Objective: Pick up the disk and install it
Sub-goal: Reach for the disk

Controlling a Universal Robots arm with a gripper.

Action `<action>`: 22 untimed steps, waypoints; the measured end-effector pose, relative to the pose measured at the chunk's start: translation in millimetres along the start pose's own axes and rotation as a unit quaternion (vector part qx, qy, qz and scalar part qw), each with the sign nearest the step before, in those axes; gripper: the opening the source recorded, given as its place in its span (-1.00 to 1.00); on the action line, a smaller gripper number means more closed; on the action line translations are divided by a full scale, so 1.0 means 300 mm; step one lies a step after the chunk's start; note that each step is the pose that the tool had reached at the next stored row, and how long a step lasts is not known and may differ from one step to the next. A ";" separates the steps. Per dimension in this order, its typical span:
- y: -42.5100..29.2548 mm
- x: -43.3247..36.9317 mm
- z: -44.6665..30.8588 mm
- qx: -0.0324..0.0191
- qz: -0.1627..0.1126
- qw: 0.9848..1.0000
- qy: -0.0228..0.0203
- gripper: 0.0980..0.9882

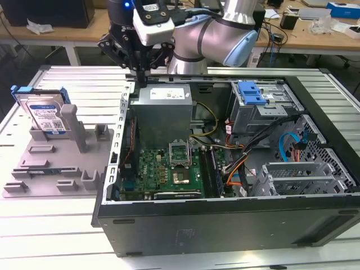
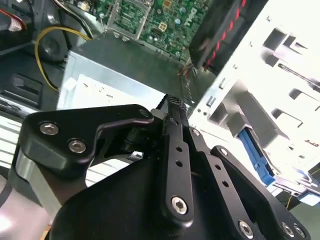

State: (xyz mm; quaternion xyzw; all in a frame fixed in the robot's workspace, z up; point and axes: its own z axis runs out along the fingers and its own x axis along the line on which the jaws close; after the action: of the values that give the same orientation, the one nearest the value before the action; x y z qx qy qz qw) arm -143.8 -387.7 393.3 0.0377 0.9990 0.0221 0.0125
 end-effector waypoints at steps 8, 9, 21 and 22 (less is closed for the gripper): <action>0.048 0.119 0.000 0.000 0.000 1.000 0.000 -0.98; 0.053 0.137 0.001 0.000 0.000 1.000 0.000 -0.98; 0.071 0.379 0.007 0.000 0.001 1.000 0.000 -0.98; 0.073 0.394 0.007 0.000 0.000 1.000 0.000 -0.98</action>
State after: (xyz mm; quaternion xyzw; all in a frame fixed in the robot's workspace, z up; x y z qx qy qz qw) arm -259.9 -356.8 389.3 0.0381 0.9989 0.0221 0.0125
